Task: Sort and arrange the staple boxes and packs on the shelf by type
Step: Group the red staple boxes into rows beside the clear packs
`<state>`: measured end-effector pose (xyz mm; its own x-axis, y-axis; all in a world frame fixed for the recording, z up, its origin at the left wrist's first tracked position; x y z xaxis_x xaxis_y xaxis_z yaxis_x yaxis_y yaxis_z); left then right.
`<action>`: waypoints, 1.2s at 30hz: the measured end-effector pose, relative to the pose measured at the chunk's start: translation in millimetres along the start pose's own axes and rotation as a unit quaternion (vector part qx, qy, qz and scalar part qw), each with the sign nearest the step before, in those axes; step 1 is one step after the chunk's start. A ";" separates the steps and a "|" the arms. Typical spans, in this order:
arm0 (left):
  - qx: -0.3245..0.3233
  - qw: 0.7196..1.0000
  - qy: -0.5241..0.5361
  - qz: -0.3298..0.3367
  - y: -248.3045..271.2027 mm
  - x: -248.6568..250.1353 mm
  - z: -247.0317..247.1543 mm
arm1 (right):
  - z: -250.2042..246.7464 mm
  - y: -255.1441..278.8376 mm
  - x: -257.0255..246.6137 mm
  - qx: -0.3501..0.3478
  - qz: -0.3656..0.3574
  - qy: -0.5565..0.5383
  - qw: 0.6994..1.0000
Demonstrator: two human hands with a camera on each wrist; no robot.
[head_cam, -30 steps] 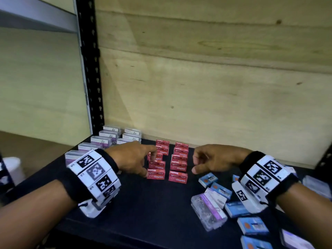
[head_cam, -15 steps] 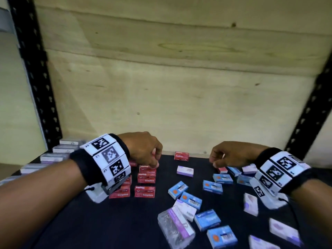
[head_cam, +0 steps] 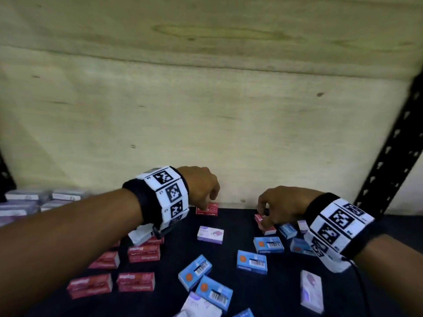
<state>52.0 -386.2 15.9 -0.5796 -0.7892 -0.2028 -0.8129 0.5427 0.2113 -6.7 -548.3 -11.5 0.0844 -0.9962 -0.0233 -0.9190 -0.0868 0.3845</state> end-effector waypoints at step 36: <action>0.021 0.980 0.197 -0.012 106.0 -69.9 -10.0 | -15.9 32.7 -57.7 0.012 -0.082 -0.148 0.986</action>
<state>6.9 -276.4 62.0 -0.5003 -0.8469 0.1801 -0.8324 0.5277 0.1695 -35.5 -493.4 17.1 0.1199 -0.9281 -0.3525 -0.9117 -0.2435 0.3309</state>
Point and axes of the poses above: each hand's wrist, its own y-axis away from the middle knuckle, its own z-axis out of the palm, x = y × z, the point moved 6 cm from there along -y, towards the middle knuckle, and after that the axes turned 11 degrees about -z, right-handed, at the moved point
